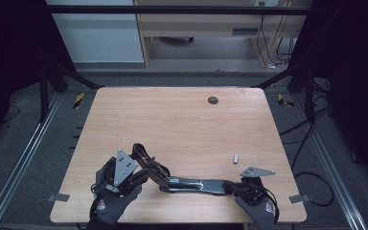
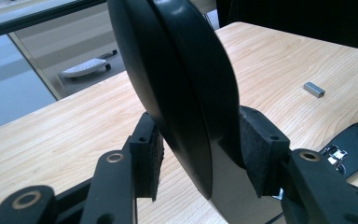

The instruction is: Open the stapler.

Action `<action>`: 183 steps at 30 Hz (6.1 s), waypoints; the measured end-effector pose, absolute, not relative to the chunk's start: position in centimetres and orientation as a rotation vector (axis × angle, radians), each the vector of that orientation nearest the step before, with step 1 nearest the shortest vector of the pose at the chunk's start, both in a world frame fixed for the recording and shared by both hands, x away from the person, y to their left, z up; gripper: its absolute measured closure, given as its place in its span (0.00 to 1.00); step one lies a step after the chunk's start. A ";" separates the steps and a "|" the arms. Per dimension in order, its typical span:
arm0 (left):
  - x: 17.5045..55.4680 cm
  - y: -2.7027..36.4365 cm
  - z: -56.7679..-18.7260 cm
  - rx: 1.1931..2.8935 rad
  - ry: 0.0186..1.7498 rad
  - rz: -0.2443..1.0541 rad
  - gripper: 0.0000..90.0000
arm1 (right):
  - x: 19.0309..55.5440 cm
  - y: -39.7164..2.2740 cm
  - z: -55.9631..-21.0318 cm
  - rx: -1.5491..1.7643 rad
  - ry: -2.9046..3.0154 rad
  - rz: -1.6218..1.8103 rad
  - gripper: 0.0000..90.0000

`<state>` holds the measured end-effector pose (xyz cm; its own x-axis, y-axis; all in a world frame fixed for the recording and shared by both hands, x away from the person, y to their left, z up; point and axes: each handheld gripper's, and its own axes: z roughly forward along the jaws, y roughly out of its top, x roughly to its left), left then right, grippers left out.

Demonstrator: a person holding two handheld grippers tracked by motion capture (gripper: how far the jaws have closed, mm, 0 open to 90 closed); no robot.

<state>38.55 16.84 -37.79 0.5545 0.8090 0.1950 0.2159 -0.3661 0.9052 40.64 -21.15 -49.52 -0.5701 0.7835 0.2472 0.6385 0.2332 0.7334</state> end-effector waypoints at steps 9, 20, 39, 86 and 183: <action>38.7 17.5 -38.0 1.867 0.860 0.804 0.58 | 40.6 -21.1 -49.5 1.375 2.322 1.255 1.00; 38.8 18.6 -38.4 1.848 0.903 0.802 0.55 | 40.7 -21.1 -49.5 1.377 2.325 1.253 1.00; 38.9 20.1 -39.3 1.822 0.964 0.793 0.52 | 40.7 -21.1 -49.5 1.368 2.329 1.248 1.00; 36.6 23.1 -40.5 1.849 0.960 0.782 0.37 | 40.7 -20.9 -49.4 1.349 2.336 1.241 0.97; 39.9 26.4 -46.7 2.027 1.186 0.778 0.52 | 50.0 -21.2 -48.7 1.581 2.097 0.762 0.83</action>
<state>39.88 26.40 -46.73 0.4128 0.8961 0.1632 0.5066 -0.3749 0.7764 50.04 -21.22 -48.72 -0.2773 0.9608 0.0055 0.7400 0.2099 0.6390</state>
